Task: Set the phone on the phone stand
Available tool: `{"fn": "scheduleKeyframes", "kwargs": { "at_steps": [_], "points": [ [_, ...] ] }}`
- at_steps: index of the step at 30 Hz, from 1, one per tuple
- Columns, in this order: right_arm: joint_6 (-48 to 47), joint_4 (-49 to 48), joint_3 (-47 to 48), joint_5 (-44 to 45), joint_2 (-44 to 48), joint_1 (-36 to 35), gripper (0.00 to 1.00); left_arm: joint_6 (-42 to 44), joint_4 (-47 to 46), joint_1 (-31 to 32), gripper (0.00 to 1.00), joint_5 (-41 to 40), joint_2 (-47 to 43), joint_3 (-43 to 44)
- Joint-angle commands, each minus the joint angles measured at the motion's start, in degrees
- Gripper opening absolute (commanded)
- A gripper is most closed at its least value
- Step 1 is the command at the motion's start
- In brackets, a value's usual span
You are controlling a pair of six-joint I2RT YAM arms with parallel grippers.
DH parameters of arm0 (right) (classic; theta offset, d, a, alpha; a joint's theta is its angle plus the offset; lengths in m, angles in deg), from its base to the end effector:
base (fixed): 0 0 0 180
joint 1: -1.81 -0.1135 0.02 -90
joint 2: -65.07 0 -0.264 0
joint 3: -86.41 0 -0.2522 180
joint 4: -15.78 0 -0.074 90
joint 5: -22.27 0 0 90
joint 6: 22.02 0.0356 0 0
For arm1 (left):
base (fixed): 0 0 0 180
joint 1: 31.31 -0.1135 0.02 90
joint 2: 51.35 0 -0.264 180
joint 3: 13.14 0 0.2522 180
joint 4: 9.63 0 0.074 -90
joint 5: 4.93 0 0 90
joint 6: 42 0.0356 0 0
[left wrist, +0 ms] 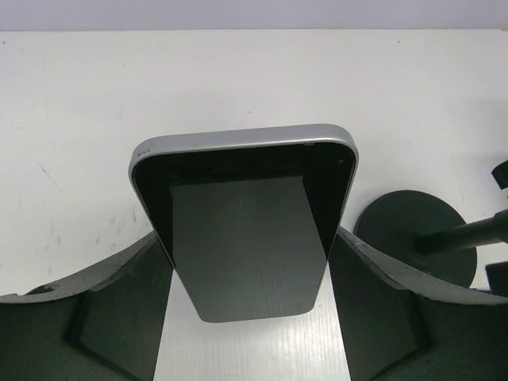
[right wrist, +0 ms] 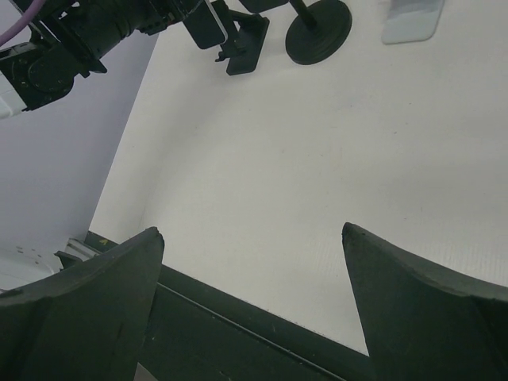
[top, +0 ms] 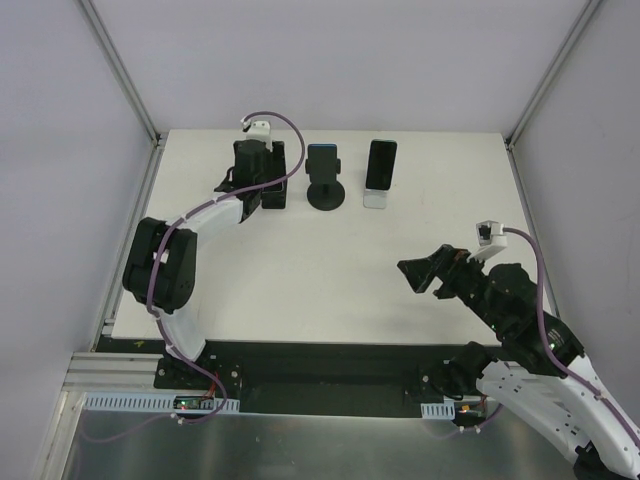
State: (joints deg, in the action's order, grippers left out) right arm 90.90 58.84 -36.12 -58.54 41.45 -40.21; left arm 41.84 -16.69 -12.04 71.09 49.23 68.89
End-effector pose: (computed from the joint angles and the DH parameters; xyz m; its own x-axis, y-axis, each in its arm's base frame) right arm 0.0746 0.0596 0.3423 -0.3213 0.2280 -0.9191 -0.4544 0.8144 0.3609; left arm 0.3936 -0.1285 0.2712 -0.1973 -0.0413 -0.9795 0.0760 0.9955 -0.0573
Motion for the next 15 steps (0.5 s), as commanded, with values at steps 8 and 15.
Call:
{"fn": "scheduleKeyframes", "kwargs": {
  "at_steps": [8, 15],
  "points": [
    [-3.8, 1.4, 4.3, 2.9, 0.1, 0.3, 0.96, 0.5, -10.5, -0.5, 0.00, -1.1, 3.7, 1.5],
    [-2.4, 0.8, 2.8, 2.3, 1.4, 0.3, 0.96, 0.0, -11.6, -0.4, 0.00, 0.5, 4.5, 0.2]
  ]
}}
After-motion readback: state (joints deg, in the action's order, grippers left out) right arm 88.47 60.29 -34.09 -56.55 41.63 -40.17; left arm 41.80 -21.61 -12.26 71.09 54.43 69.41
